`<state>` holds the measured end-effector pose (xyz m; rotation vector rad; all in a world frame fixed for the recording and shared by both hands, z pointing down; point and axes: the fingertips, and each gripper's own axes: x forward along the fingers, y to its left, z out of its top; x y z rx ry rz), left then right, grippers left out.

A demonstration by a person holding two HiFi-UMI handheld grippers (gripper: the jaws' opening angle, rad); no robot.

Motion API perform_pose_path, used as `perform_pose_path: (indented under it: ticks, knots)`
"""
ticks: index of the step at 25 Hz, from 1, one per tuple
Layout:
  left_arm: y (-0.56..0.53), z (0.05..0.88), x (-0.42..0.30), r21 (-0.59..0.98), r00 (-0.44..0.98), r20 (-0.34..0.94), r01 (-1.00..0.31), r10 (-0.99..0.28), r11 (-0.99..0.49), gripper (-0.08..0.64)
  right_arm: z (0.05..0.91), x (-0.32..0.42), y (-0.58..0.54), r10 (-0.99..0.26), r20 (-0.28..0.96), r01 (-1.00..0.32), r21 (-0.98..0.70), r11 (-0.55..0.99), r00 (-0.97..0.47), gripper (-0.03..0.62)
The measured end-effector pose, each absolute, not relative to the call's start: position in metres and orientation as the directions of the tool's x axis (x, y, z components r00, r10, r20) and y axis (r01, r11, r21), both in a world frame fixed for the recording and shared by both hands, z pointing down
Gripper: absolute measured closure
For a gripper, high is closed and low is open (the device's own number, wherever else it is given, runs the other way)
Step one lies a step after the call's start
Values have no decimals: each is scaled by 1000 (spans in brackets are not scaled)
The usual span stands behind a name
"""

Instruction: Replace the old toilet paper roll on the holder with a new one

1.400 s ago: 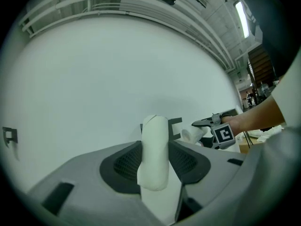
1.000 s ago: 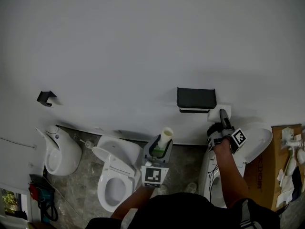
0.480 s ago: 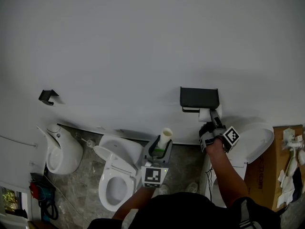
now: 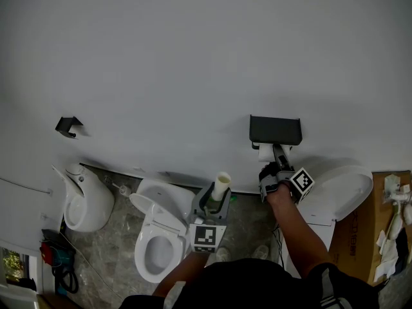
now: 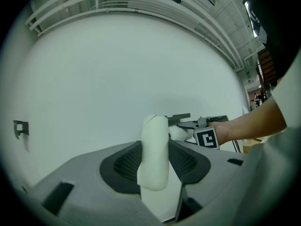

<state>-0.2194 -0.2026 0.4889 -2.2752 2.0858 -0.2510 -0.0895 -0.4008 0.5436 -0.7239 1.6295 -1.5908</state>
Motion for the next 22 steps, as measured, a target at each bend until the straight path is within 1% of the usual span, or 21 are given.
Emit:
perform_pose_path:
  ticks: [10,14,22]
  knots:
    - [-198,496,-223,-127,80,96,-988,-992,-92,388,543,-90,-399,-807,-170,75,-985,154,-565,301]
    - [-200,495,-220,-127,89,95,-987,-991,-101,388,538,-86,-400,-806,-201,84,-979,186,-556,287]
    - [-200,496,-215,-128,97,104,-986,-990,-110,388,544,-80,-396,-814,-191,65,-980,185,-549,267]
